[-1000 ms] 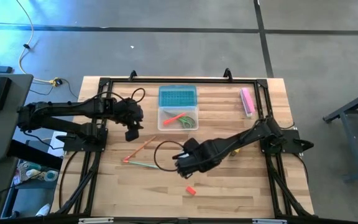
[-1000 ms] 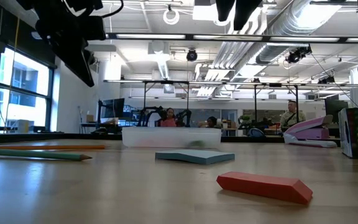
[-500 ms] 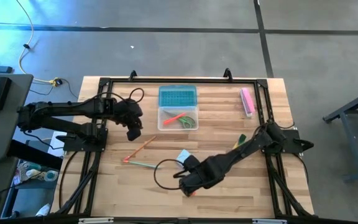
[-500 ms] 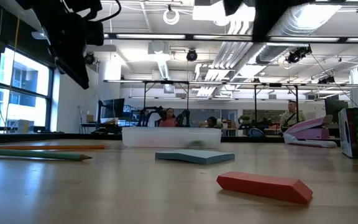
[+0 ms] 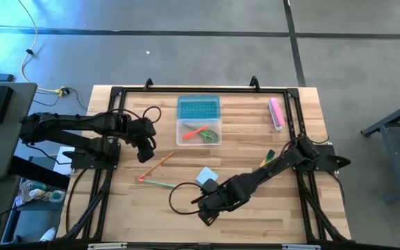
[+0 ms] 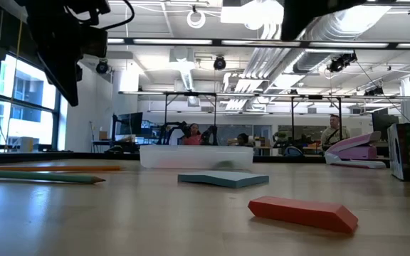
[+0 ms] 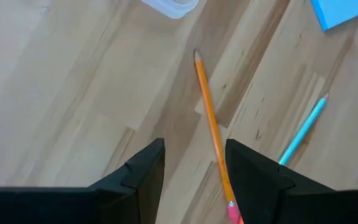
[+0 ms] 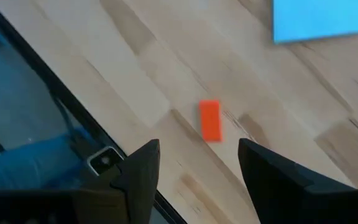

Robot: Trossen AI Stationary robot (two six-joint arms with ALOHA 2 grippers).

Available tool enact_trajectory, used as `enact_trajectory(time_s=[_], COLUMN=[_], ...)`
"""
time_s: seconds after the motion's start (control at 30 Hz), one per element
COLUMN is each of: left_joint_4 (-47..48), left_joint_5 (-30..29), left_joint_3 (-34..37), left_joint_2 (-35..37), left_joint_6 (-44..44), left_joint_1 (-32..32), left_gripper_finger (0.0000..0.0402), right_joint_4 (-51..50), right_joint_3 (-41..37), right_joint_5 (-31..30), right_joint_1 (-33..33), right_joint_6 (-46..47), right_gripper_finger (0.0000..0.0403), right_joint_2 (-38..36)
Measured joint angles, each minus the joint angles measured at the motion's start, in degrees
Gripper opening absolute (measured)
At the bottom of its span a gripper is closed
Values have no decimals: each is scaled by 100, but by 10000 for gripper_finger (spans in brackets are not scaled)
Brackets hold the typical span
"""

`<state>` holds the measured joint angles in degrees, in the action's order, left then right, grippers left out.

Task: Pack school essentials
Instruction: Put the orange eraser into the blue supply box

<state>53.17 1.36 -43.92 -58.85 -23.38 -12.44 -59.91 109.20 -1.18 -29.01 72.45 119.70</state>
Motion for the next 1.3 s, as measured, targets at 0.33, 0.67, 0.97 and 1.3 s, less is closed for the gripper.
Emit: enact_trajectory(time_s=[0.33,0.67,0.97,1.3], left_joint_4=[-22,-24,-32,-35], left_joint_5=[-74,-76,-77,-78], left_joint_3=[-2,-2,-2,-2], left_joint_2=[0,0,0,0], left_joint_6=[-48,-48,-48,-48], left_joint_1=[23,23,23,23], left_gripper_finger=[156,156,156,156], right_joint_4=[245,209,242,225], right_joint_3=[65,60,60,87], right_joint_5=[-214,-139,-169,-182], right_joint_1=[-68,-177,-259,-376], right_joint_6=[-233,-224,-241,-37], right_gripper_finger=[208,208,208,208], right_joint_2=[299,873,1265,1573])
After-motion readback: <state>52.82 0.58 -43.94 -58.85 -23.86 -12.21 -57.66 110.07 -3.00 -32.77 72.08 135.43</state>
